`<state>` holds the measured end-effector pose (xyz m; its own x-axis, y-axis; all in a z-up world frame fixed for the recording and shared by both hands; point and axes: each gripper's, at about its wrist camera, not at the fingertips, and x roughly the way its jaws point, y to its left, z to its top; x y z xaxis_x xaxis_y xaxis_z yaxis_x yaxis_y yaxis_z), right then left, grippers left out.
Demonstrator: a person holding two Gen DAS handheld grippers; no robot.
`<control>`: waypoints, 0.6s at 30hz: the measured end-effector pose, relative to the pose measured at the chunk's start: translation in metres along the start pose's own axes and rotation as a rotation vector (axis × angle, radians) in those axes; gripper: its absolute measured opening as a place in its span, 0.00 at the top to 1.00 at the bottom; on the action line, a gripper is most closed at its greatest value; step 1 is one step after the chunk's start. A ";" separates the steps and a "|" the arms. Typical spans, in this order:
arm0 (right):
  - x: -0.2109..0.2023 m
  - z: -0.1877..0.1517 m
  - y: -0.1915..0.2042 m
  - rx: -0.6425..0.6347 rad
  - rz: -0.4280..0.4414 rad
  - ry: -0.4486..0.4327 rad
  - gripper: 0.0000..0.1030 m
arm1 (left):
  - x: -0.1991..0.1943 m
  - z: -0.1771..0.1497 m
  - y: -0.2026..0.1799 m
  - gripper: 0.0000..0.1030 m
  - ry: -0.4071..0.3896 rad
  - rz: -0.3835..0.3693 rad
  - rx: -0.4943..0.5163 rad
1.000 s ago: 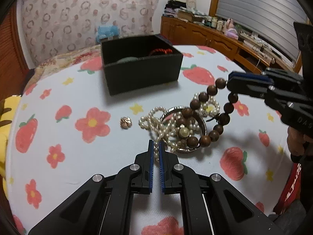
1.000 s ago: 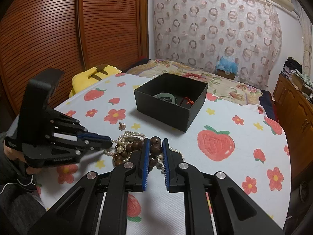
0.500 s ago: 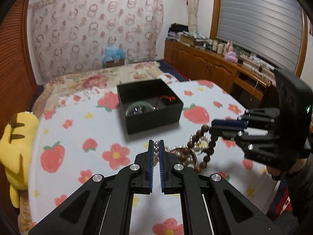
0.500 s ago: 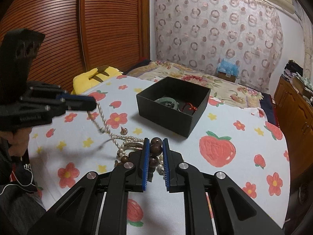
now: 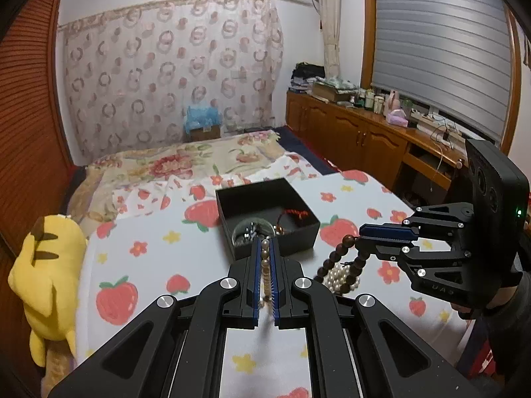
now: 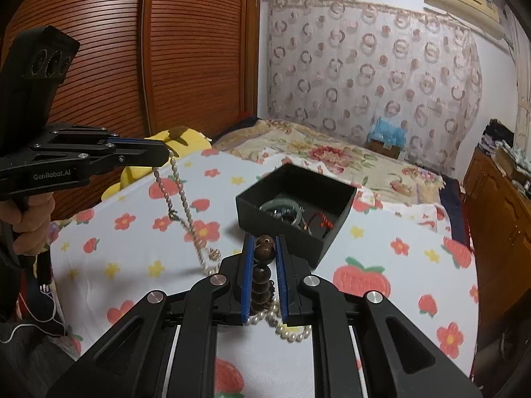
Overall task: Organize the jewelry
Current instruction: 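Lower the bead bracelet into the black box with the right tool while the left tool lifts pearls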
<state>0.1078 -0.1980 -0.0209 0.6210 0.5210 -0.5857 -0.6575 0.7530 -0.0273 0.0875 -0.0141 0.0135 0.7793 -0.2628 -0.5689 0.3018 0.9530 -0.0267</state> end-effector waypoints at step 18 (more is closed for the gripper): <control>0.002 0.047 -0.017 -0.014 -0.037 -0.047 0.86 | -0.017 0.062 -0.008 0.96 -0.107 0.025 0.057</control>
<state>0.1409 -0.1909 0.0164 0.6642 0.5111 -0.5455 -0.6390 0.7668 -0.0597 0.1065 -0.0262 0.0742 0.8403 -0.2564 -0.4776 0.3098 0.9502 0.0349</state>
